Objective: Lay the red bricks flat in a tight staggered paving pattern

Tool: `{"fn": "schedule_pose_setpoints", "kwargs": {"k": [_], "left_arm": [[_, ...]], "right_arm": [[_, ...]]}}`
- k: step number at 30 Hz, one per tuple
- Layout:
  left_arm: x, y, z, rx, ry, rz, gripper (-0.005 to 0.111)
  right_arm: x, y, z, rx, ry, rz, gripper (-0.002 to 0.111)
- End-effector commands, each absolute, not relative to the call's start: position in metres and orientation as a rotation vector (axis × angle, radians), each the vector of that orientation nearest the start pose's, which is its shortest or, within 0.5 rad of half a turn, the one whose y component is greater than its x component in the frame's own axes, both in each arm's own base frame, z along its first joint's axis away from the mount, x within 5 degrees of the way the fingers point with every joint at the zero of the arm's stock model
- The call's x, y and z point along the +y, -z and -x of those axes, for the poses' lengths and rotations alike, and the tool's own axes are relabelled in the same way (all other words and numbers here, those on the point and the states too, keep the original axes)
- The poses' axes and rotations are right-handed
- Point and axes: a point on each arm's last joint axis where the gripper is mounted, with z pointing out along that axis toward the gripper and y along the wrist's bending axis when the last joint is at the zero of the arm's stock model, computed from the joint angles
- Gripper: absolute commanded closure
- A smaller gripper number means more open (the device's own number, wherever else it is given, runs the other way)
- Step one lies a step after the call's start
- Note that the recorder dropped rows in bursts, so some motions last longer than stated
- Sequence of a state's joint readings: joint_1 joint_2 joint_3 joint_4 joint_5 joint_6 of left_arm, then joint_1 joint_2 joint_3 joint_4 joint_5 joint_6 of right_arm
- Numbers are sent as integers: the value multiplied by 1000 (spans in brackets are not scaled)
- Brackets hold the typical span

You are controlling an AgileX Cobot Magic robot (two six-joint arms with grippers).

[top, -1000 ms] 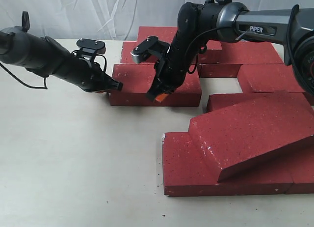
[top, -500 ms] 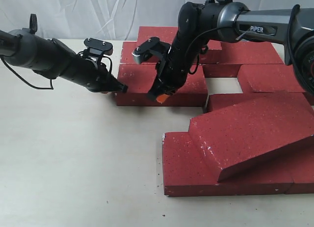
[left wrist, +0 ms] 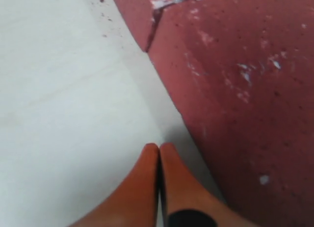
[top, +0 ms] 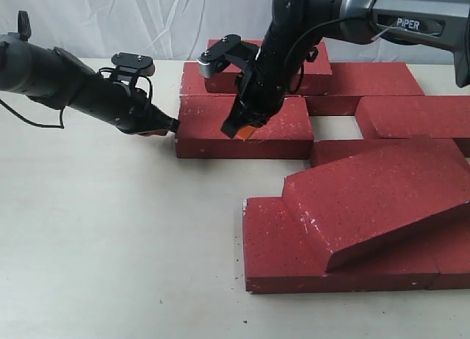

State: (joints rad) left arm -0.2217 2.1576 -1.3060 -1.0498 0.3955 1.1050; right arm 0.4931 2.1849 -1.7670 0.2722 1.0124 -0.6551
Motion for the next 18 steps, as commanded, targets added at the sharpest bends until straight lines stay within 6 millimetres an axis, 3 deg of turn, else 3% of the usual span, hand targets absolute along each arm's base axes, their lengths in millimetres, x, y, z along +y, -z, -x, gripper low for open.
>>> {"fn": "schedule_pose_setpoints", "kwargs": {"k": [1,14,18], "left_arm": [[-139,-111,-412,2461,519,-556,107],[-159,-110,-410,2431,470,-551,107],[-158,-111,-411,2427,462,-528,107]], "right_arm": [[234,-192,-388,2538,-381,1455,109],[240,-155,-401,2506,-375,1431,109],[242,-151,-405,2482,-358,1400,109]]}}
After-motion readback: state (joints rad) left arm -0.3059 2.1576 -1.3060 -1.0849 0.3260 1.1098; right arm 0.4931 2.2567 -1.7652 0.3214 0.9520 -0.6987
